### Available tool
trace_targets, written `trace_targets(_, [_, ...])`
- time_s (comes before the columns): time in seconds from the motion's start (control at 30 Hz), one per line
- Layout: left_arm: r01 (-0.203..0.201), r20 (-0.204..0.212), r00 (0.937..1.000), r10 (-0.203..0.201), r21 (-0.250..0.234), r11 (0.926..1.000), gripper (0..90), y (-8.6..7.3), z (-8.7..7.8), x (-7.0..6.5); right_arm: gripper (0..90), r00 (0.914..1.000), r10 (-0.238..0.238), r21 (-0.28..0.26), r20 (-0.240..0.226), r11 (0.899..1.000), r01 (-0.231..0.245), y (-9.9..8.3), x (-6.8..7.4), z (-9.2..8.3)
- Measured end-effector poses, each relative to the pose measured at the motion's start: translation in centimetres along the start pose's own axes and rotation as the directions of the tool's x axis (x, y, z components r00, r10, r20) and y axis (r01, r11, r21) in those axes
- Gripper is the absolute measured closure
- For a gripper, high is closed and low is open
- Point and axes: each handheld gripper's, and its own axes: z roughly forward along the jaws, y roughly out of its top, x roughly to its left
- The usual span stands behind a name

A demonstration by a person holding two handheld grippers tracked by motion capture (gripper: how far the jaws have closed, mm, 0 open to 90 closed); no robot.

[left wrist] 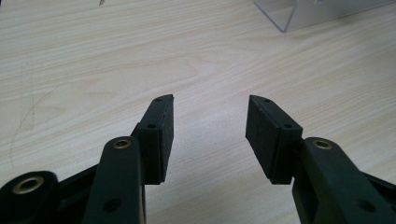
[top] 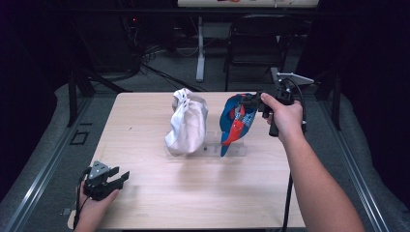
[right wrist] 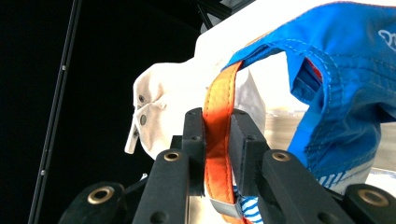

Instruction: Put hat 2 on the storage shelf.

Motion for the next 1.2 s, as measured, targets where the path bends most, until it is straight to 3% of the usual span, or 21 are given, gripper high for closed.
trace_targets(0.23, [0.004,-0.002,1.0000,-0.004,-0.008,1.0000,52.5,-0.1,0.0,0.0,73.9,1.0000,-0.002,-0.006,-0.009,1.000,0.002,-0.1,-0.2,-0.7])
trace_targets(0.5, [0.001,-0.001,1.0000,-0.001,0.000,1.0000,52.3,0.0,0.0,0.0,72.7,0.9991,-0.025,-0.017,0.035,1.000,0.026,-0.6,-1.2,-2.5])
trace_targets(0.77, [-0.001,-0.004,1.0000,0.001,0.000,1.0000,52.3,0.0,0.1,-0.1,72.0,0.9988,-0.030,-0.028,0.039,0.999,0.031,-1.1,-2.3,-3.9])
trace_targets(0.93, [0.000,-0.004,1.0000,0.000,0.000,1.0000,52.3,0.0,0.1,-0.1,69.8,0.9971,-0.038,-0.034,0.066,0.999,0.041,-1.7,-2.8,-4.5])
trace_targets(1.03, [0.001,-0.004,1.0000,-0.001,0.007,1.0000,52.2,0.0,0.0,-0.1,67.1,0.9930,-0.079,-0.001,0.088,0.997,0.079,-2.2,-3.4,-4.8])
trace_targets(1.2, [0.001,-0.002,1.0000,-0.001,0.006,1.0000,52.2,-0.1,0.1,-0.1,65.5,0.9909,-0.091,0.004,0.100,0.996,0.091,-2.9,-3.9,-5.0])
